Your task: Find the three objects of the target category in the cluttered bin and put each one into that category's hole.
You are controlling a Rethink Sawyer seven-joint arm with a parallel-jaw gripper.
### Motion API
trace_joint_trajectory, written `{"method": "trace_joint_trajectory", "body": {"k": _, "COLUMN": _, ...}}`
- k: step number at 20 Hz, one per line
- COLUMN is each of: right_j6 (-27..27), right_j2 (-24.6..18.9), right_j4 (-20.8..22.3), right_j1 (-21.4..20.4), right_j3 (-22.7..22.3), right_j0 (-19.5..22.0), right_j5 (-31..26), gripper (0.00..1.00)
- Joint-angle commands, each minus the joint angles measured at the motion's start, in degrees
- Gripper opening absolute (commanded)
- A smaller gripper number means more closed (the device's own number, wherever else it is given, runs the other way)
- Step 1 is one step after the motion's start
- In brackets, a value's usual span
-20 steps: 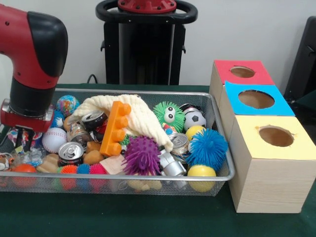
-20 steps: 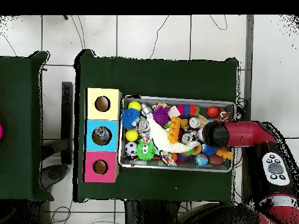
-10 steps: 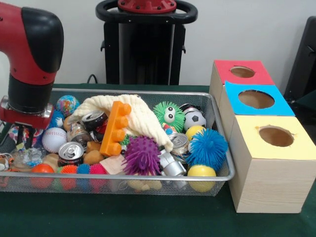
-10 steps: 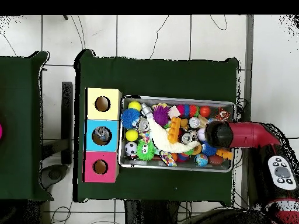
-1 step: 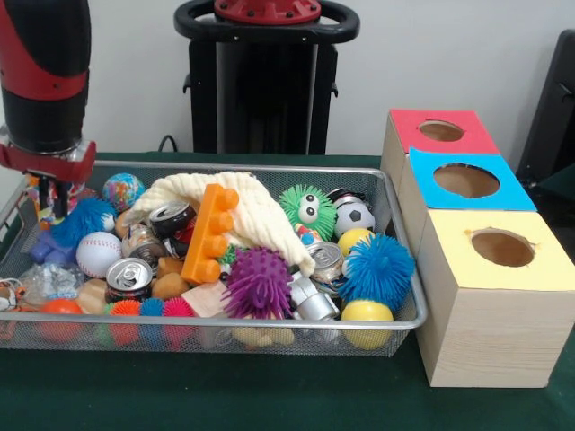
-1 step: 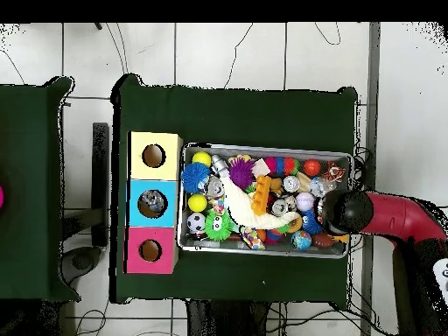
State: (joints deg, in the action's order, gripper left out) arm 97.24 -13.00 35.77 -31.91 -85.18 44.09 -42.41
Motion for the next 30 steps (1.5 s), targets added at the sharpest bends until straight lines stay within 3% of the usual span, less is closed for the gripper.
{"method": "trace_joint_trajectory", "body": {"k": 1, "right_j6": -11.0, "right_j2": -7.9, "right_j4": -3.9, "right_j1": -4.0, "right_j3": -9.4, "right_j0": -0.1, "right_j5": -5.2, "gripper": 0.0}}
{"method": "trace_joint_trajectory", "body": {"k": 9, "right_j6": -2.4, "right_j2": -10.7, "right_j4": -2.8, "right_j1": 0.9, "right_j3": -11.7, "right_j0": 0.4, "right_j5": 9.8, "gripper": 0.0}}
{"method": "trace_joint_trajectory", "body": {"k": 13, "right_j6": -0.8, "right_j2": -9.9, "right_j4": -1.3, "right_j1": 2.3, "right_j3": -12.3, "right_j0": -0.3, "right_j5": 12.4, "gripper": 0.0}}
{"method": "trace_joint_trajectory", "body": {"k": 20, "right_j6": -1.2, "right_j2": -7.4, "right_j4": -0.5, "right_j1": 4.1, "right_j3": -11.4, "right_j0": -2.1, "right_j5": 11.2, "gripper": 0.0}}
{"method": "trace_joint_trajectory", "body": {"k": 21, "right_j6": -1.3, "right_j2": -7.2, "right_j4": -0.8, "right_j1": 4.2, "right_j3": -11.3, "right_j0": -2.3, "right_j5": 10.9, "gripper": 1.0}}
{"method": "trace_joint_trajectory", "body": {"k": 30, "right_j6": -1.6, "right_j2": -6.3, "right_j4": 0.0, "right_j1": 4.1, "right_j3": -10.6, "right_j0": -3.1, "right_j5": 10.5, "gripper": 1.0}}
